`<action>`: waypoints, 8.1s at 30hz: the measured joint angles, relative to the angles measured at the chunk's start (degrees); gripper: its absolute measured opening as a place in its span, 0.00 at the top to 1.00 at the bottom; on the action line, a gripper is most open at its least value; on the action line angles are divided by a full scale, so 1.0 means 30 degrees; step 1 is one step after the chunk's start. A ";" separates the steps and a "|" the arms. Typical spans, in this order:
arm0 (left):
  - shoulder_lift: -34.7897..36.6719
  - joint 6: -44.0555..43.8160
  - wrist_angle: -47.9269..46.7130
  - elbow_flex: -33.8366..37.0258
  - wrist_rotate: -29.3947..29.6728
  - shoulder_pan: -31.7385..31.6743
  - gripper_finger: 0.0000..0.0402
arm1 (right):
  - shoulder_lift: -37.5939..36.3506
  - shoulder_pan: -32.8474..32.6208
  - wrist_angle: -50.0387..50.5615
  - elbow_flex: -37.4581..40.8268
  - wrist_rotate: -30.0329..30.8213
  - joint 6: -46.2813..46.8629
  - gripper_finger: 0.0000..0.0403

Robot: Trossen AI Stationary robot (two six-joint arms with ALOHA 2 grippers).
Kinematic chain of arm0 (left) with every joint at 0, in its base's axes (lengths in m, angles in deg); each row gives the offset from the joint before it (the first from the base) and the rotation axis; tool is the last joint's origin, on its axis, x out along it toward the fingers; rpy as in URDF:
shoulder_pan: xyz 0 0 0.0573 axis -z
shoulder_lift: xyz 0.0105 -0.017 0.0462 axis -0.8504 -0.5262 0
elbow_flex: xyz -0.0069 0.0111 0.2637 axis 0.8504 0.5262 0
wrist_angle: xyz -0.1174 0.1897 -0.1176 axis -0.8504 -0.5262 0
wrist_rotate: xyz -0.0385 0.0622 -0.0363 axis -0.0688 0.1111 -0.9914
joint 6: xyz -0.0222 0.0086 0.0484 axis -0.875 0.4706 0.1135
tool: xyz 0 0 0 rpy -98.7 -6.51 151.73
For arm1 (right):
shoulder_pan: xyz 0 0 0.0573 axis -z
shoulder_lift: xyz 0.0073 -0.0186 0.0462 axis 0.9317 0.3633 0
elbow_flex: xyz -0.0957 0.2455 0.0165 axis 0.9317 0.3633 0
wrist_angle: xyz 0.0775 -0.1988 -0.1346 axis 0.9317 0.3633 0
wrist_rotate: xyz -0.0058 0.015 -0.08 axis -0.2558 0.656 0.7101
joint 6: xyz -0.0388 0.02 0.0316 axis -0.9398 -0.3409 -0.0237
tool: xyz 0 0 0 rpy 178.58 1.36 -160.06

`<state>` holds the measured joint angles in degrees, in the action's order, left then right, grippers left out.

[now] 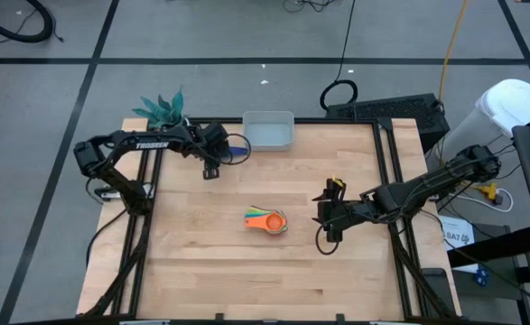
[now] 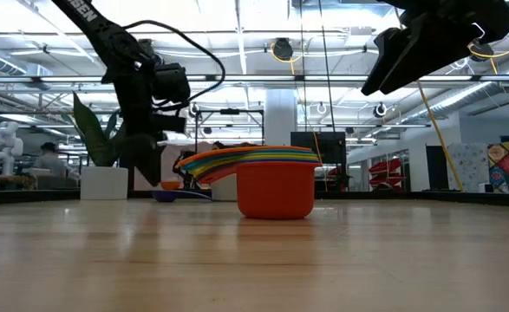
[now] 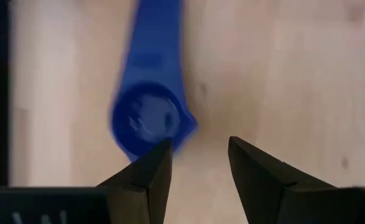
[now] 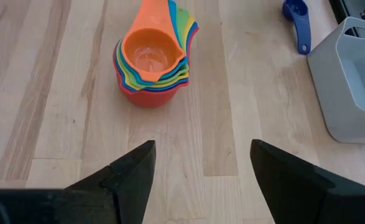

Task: Nest measuring cups in basket
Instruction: Stack the dark blue measuring cup on top of the orange measuring cup

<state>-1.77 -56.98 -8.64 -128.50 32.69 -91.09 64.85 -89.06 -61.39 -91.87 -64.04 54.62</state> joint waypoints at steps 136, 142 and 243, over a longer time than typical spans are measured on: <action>-0.1684 0.0055 -0.1946 -0.9572 0.5527 1.4579 0.97 | 0.2387 0.3483 -2.2890 0.5661 -0.7610 1.1958 0.42; -0.2059 0.0276 -0.1264 -0.9544 0.5334 1.4496 0.97 | 0.2988 0.3462 -2.3456 0.5661 -0.7550 1.2023 0.43; -0.1254 -0.9542 1.2380 -0.9537 1.7058 1.7224 0.66 | 0.1025 0.0988 -2.7699 0.6761 0.2421 -0.4712 1.00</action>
<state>-5.53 -85.60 28.50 -157.11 83.86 -39.42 67.93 -86.09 -144.49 -71.59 -56.78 40.48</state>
